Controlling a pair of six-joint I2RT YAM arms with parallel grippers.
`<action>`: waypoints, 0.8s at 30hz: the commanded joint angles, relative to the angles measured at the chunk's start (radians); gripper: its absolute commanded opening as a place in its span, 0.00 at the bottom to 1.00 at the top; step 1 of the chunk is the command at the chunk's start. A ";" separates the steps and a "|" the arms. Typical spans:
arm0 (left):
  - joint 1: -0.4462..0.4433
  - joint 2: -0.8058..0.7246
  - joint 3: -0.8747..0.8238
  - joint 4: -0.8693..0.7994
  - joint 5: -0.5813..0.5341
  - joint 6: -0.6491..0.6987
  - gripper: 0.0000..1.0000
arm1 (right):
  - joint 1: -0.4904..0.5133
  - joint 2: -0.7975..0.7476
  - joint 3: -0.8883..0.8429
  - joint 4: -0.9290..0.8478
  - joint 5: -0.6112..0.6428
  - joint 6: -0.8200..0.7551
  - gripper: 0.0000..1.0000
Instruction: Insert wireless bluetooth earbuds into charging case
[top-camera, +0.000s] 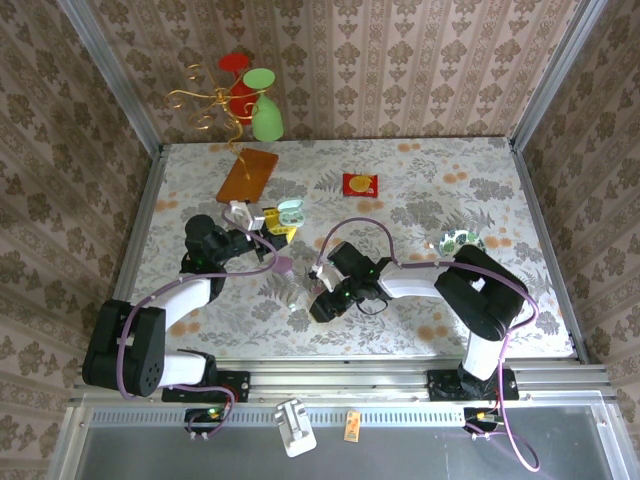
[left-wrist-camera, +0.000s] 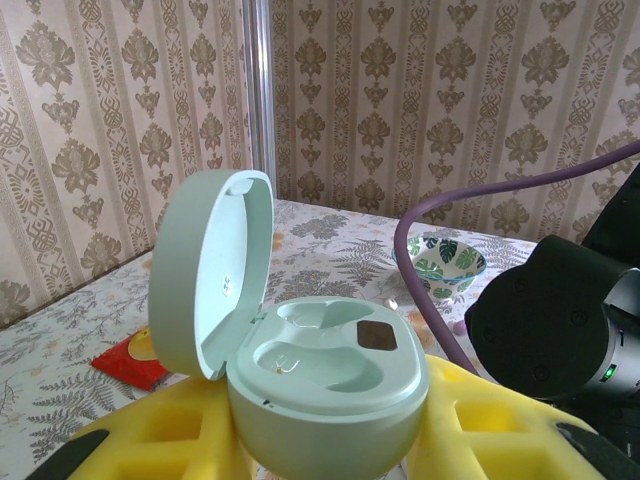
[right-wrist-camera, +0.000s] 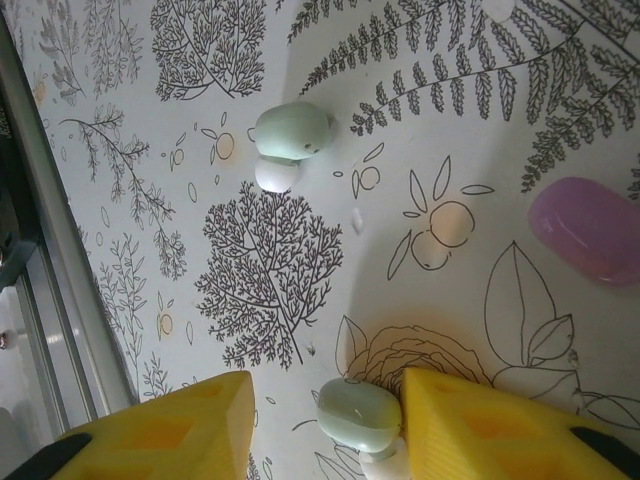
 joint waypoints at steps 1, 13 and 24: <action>0.001 -0.017 0.006 0.017 0.011 0.017 0.29 | 0.003 -0.018 -0.018 -0.016 -0.029 -0.007 0.39; -0.001 -0.008 0.010 0.018 0.009 0.019 0.29 | 0.004 -0.057 -0.058 -0.041 -0.005 -0.006 0.38; -0.002 -0.007 0.009 0.017 0.004 0.020 0.29 | 0.011 -0.111 -0.080 -0.049 -0.106 0.003 0.36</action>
